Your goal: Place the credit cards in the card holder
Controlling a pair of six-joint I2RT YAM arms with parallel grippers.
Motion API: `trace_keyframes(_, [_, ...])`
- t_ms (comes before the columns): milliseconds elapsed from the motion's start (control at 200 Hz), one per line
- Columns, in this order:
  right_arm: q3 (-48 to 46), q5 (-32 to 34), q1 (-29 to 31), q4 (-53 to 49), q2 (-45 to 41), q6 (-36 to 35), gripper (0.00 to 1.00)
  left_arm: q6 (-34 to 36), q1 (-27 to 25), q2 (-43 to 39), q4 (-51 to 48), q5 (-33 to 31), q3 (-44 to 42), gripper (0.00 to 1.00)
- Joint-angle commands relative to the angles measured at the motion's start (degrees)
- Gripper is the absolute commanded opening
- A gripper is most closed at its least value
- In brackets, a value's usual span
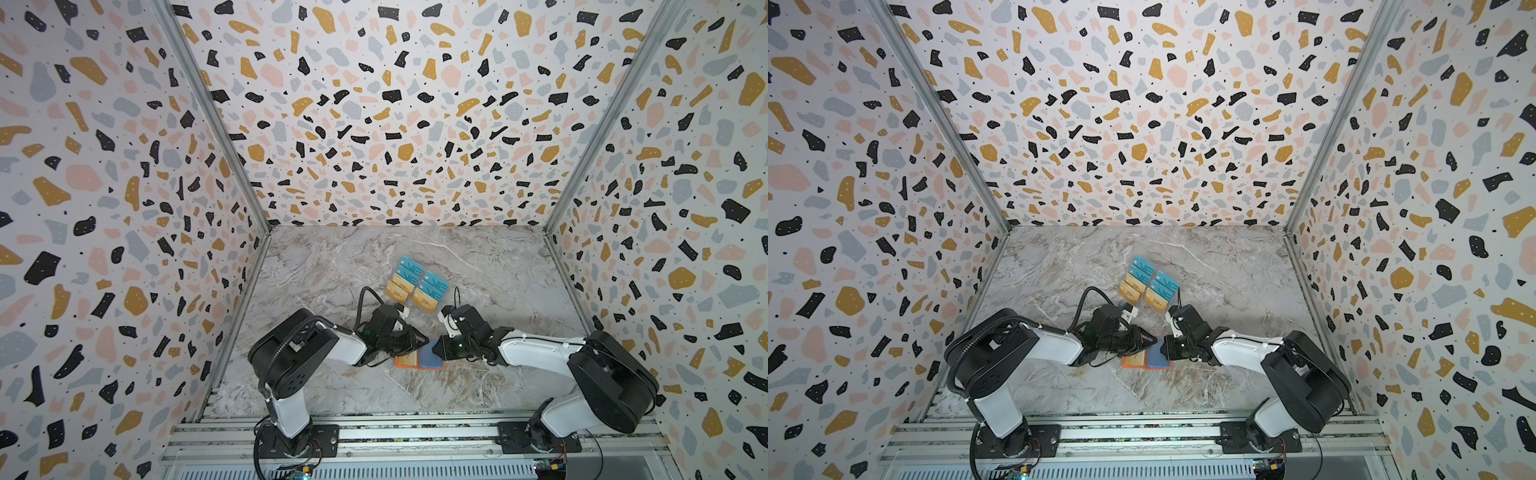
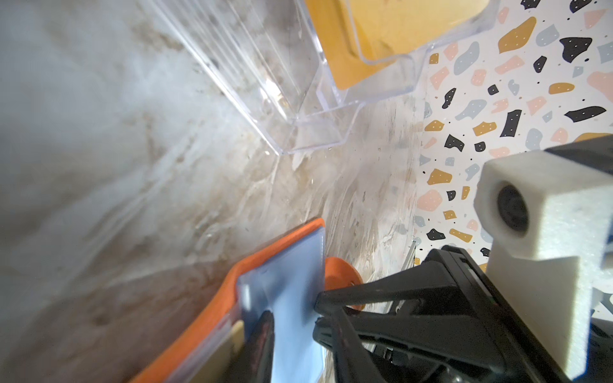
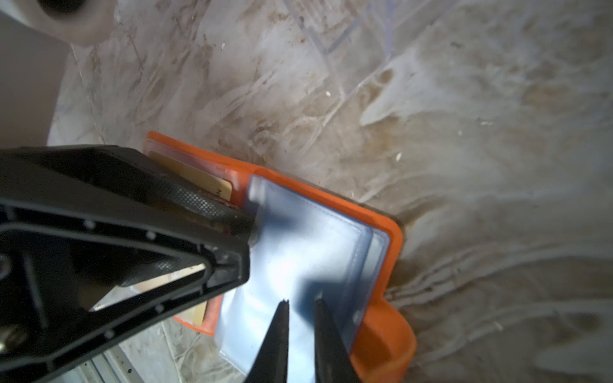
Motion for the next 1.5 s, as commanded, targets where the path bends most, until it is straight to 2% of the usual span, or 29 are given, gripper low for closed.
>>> trace_keyframes(0, [-0.42,0.65,-0.10,-2.07,-1.06,0.41,0.18,-0.97,0.13,0.67,3.30,1.91,-1.86,0.32])
trace_keyframes(325, [-0.60,0.61,-0.10,-1.10,-2.04,0.88,0.18,-4.31,-0.95,0.54,9.77,3.10,-5.75,0.32])
trace_keyframes(691, [-1.12,1.07,-0.35,-0.25,-4.60,1.65,0.17,-5.94,-0.89,4.46,13.90,4.27,-3.71,0.32])
trace_keyframes(816, [-1.72,1.74,-0.78,-0.30,-7.34,2.35,0.17,-6.38,-0.96,4.83,14.29,3.88,-4.15,0.25])
trace_keyframes(1026, [-2.99,-0.15,-1.57,-0.46,-8.88,2.71,0.18,-7.56,-0.93,3.54,15.79,2.79,-4.90,0.00])
trace_keyframes(1271, [-5.94,-3.32,-5.21,2.19,-10.19,3.73,0.17,-7.25,-0.76,1.38,15.71,1.97,-6.70,0.00])
trace_keyframes(1497, [-6.33,-5.29,-5.57,3.82,-7.78,3.16,0.18,-7.67,-0.76,1.10,17.67,2.70,-7.61,0.00])
